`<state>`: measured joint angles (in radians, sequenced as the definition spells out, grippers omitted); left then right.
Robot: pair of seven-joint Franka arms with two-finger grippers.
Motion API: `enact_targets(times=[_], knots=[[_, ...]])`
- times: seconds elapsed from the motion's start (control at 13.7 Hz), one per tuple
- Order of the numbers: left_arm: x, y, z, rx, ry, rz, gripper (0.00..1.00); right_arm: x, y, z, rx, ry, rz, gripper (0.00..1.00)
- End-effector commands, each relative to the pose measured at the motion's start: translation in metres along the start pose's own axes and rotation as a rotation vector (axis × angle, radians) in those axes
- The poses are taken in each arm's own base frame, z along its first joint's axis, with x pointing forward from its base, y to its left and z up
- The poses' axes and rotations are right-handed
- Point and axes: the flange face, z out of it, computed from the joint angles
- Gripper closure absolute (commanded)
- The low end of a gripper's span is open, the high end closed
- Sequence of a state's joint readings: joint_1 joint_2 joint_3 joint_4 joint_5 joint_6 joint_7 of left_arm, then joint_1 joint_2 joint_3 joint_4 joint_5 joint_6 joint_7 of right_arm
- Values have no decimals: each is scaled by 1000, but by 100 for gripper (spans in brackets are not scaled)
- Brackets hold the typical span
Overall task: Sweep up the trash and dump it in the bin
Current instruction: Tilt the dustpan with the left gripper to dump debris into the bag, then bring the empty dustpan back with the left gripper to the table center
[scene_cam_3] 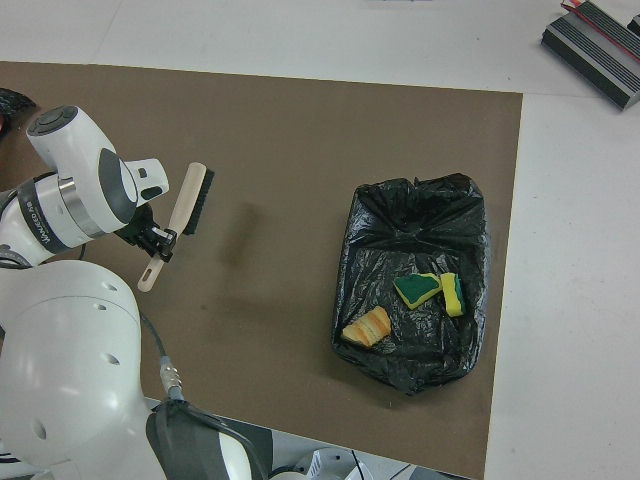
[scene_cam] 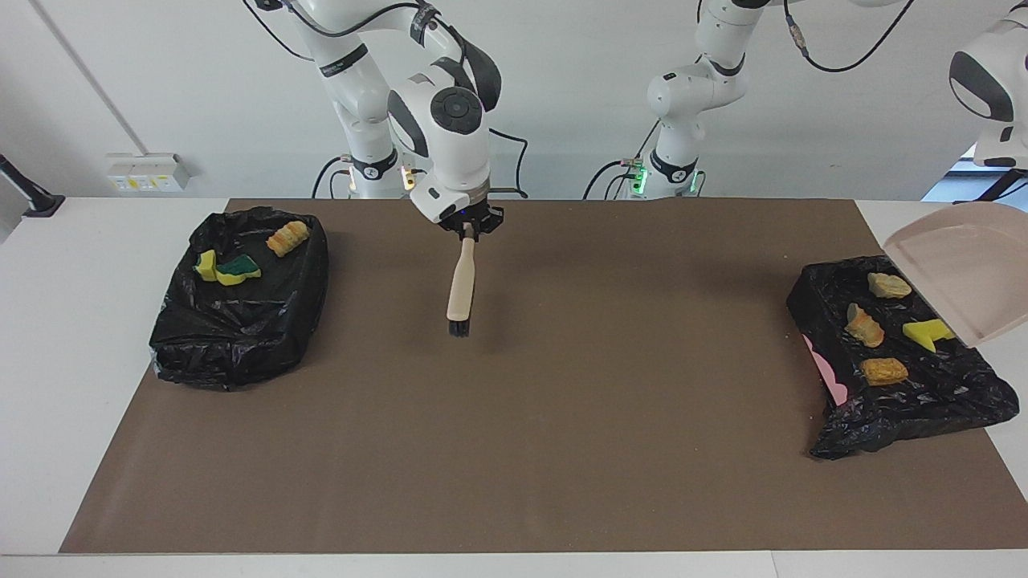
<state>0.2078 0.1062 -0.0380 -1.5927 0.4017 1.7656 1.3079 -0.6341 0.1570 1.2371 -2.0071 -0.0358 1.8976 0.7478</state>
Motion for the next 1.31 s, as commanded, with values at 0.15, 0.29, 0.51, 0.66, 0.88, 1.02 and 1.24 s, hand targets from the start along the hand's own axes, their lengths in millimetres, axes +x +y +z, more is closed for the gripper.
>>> enact_targets(times=[0.15, 0.29, 0.51, 0.66, 0.88, 1.02, 1.24], knots=[[92, 36, -7, -107, 131, -300, 100, -27, -23, -6, 51, -24, -23, 100], [122, 43, -15, -157, 193, -430, 100, -44, -31, 4, 56, -66, -54, 100], [167, 55, -40, -206, 264, -590, 100, -66, -43, 22, 70, -124, -110, 100], [188, 56, -37, -251, 280, -637, 100, -75, -43, 38, 44, -139, -110, 100], [233, 46, -48, -287, 309, -751, 100, -88, -41, 65, 12, -150, -88, 100], [248, 39, -47, -313, 335, -790, 100, -103, -53, 69, 23, -151, -85, 100], [314, 38, -52, -310, 367, -848, 100, -110, -57, 72, 31, -156, -85, 100]])
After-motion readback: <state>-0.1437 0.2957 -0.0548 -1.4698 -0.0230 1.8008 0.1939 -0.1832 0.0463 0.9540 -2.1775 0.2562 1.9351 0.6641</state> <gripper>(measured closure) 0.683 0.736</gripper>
